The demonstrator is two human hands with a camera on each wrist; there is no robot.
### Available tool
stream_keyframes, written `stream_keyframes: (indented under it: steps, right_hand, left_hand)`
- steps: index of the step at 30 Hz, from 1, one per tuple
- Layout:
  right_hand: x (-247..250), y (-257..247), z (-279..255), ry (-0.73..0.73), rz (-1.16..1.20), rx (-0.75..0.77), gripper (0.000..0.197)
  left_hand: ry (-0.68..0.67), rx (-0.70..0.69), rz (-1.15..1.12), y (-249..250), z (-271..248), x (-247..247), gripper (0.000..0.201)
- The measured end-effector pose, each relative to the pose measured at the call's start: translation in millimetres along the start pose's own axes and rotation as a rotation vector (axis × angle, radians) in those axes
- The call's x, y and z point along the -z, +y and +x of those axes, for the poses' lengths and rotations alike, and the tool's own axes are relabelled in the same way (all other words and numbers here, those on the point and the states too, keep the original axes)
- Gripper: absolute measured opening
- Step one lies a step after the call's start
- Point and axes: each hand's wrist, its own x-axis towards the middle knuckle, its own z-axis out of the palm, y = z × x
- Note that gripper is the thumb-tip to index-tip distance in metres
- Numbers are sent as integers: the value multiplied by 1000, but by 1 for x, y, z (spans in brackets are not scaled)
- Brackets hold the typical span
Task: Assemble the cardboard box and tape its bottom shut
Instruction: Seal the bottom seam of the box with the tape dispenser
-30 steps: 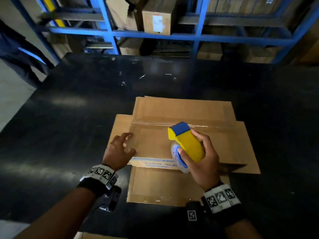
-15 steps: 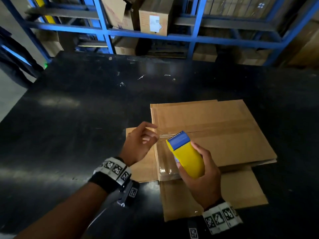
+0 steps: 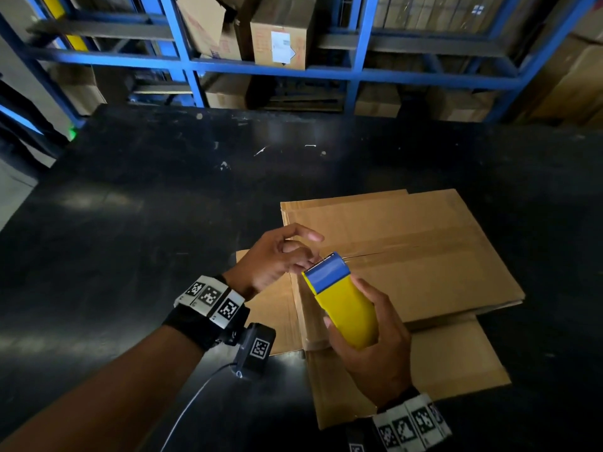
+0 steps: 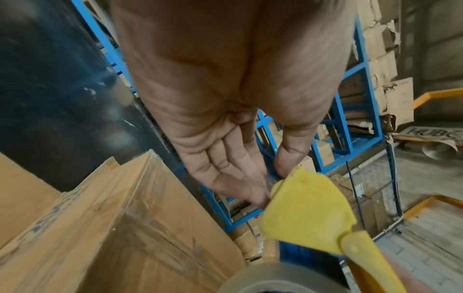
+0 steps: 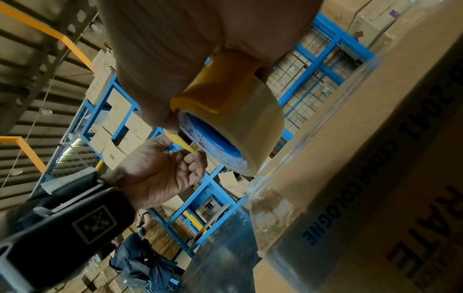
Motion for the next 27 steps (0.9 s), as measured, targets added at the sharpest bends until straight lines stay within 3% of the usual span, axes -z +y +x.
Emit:
stream_keyframes:
  steps: [13,20,25,27]
  right_hand:
    - [-22,-18,21,48,37,-131,72]
    - [-49,-24,50,-14,-33,-289,75]
    - [-55,-25,57,-8,-83,-308,69]
    - [-58,-27,59,-4,-95,-320,68]
  left_hand:
    - [-68,113,65,15,33,21,38]
    - [-27,149,263,24,72,47,37]
    - [105,118,277,55,116,89,38]
    - [86,120,319,58,134,103,41]
